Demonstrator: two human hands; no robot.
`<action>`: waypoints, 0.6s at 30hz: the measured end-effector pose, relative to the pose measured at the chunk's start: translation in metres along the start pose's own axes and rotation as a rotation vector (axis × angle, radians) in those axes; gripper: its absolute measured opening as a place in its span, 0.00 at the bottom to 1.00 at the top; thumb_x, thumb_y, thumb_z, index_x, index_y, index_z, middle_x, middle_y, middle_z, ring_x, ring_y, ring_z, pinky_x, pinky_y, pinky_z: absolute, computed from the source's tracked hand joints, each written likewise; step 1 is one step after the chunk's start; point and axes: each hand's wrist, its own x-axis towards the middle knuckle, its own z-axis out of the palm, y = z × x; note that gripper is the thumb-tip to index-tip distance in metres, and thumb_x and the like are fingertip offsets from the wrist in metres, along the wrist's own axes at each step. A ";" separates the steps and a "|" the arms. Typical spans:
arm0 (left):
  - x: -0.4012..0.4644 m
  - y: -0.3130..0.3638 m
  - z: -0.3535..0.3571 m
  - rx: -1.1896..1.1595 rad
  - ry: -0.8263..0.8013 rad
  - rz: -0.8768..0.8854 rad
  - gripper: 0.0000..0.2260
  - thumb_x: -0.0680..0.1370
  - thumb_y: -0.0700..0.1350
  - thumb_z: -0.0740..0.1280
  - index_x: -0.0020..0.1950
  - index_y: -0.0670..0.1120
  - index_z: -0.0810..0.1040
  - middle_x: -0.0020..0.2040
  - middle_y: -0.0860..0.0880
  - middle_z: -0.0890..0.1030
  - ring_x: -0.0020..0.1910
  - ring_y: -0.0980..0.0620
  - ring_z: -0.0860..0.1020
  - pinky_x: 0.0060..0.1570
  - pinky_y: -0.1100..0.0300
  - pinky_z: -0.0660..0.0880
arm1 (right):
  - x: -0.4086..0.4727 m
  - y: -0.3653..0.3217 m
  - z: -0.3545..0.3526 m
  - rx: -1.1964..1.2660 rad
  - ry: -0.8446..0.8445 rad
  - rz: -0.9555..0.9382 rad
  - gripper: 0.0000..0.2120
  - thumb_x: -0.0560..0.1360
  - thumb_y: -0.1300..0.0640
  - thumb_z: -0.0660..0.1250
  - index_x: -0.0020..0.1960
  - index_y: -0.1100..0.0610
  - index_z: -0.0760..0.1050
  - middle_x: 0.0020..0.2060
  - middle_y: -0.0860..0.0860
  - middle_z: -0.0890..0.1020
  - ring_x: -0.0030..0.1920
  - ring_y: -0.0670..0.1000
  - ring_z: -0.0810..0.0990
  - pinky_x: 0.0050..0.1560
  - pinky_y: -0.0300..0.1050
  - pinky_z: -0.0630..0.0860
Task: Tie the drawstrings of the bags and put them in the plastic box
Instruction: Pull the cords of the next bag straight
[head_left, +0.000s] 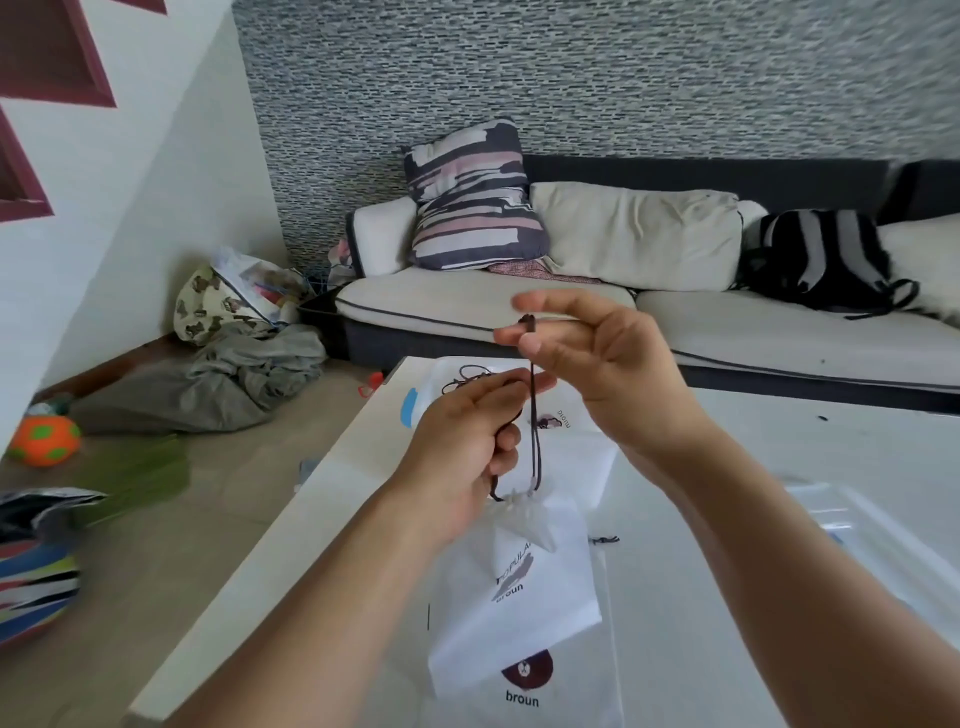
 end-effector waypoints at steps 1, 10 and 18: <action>-0.001 -0.001 0.002 0.020 -0.009 -0.007 0.08 0.82 0.36 0.62 0.56 0.41 0.80 0.50 0.54 0.86 0.25 0.59 0.64 0.21 0.69 0.59 | 0.000 0.001 0.001 -0.018 -0.019 0.010 0.10 0.77 0.66 0.69 0.57 0.58 0.79 0.46 0.52 0.88 0.47 0.49 0.86 0.44 0.44 0.82; -0.004 0.000 -0.001 -0.027 -0.141 -0.099 0.09 0.83 0.47 0.60 0.53 0.44 0.77 0.49 0.40 0.80 0.25 0.57 0.64 0.19 0.69 0.57 | -0.003 0.022 -0.008 -0.011 -0.049 0.261 0.11 0.81 0.65 0.65 0.62 0.60 0.78 0.47 0.62 0.86 0.44 0.58 0.85 0.48 0.48 0.83; 0.001 -0.001 -0.012 0.065 -0.027 0.037 0.10 0.84 0.40 0.62 0.48 0.42 0.81 0.39 0.45 0.85 0.29 0.56 0.72 0.24 0.67 0.67 | -0.002 0.027 -0.017 -0.140 -0.082 0.350 0.10 0.78 0.57 0.71 0.57 0.62 0.82 0.39 0.55 0.84 0.41 0.49 0.82 0.44 0.40 0.80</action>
